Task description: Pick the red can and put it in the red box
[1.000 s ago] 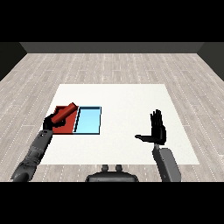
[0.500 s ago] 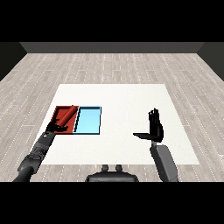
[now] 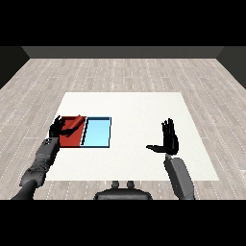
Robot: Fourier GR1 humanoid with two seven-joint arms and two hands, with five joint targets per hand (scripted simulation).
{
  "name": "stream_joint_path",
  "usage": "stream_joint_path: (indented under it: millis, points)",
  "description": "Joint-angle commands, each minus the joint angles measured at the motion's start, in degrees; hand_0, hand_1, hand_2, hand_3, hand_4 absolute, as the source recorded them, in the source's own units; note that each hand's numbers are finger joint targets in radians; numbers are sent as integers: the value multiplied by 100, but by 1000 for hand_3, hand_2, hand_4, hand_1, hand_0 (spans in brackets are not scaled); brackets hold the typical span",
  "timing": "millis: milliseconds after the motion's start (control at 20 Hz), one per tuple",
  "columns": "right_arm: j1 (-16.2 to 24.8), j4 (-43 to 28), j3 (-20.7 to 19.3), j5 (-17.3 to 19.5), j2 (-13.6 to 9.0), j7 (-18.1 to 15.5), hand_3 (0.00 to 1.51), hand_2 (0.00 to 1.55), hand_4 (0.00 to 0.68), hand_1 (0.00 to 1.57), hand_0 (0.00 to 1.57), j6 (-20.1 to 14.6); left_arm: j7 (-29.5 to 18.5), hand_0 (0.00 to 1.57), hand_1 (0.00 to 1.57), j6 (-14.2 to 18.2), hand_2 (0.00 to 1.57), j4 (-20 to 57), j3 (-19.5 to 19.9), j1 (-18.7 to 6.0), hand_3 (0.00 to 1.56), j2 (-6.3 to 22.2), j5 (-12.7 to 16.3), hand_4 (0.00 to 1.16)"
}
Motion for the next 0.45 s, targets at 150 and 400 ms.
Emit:
stream_joint_path:
  millis: [150, 400]
  points:
    - [51, -34, 119, 82, -5, -16, 0, 0, 0, 0, 0, 69, -1841, 0, 0, -1638, 0, -1354, 1145, 156, 0, -827, 1480, 0]
    - [239, -120, 83, 207, -272, -106, 0, 0, 0, 0, 0, 243, -2459, 0, 0, -1920, 0, -2549, 550, 1049, 0, -1809, 1334, 0]
